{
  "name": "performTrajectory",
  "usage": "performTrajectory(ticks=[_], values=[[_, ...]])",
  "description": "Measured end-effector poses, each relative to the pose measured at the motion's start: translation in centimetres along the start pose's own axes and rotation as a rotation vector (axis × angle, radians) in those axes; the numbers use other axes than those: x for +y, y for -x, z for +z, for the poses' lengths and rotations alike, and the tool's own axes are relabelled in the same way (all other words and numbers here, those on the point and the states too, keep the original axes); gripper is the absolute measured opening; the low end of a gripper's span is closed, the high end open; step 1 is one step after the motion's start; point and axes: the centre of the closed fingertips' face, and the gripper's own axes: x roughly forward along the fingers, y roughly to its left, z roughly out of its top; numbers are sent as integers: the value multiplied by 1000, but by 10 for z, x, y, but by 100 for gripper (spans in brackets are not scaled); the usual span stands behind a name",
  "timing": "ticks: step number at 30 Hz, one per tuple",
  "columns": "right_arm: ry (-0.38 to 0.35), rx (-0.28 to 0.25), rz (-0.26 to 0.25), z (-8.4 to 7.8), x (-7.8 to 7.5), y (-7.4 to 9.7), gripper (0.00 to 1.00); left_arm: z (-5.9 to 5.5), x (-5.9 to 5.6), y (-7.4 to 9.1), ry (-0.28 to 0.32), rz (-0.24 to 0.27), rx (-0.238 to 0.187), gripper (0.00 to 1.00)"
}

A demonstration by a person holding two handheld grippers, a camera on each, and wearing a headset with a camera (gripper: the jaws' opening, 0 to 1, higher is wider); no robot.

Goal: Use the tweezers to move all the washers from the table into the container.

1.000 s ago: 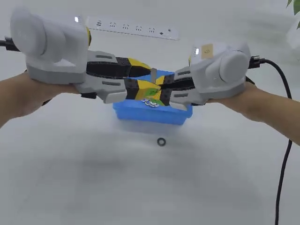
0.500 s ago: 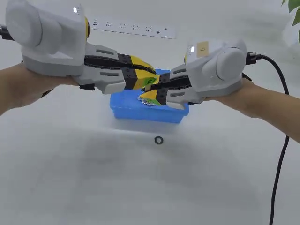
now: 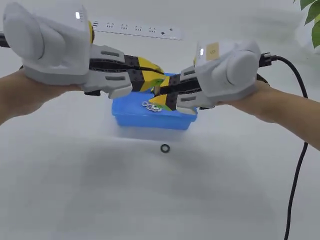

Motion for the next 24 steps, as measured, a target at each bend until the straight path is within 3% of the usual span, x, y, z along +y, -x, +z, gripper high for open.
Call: performTrajectory(ticks=[4, 9, 14, 18, 24], values=[[-25, -8, -14, 2, -1, 4, 13, 2, 6, 1, -11, 12, -12, 4], [-33, -11, -39, 4, -4, 6, 23, 6, 9, 1, -12, 1, -32, 4], [-44, -1, -66, 1, -10, 12, 27, 11, 13, 3, -26, 16, -29, 4], [-83, -11, -100, -1, -14, 18, 37, 15, 8, 5, -48, 10, -17, 4], [-125, -20, -149, -7, -9, 32, 53, 13, 5, 12, -66, 7, 4, 4]])
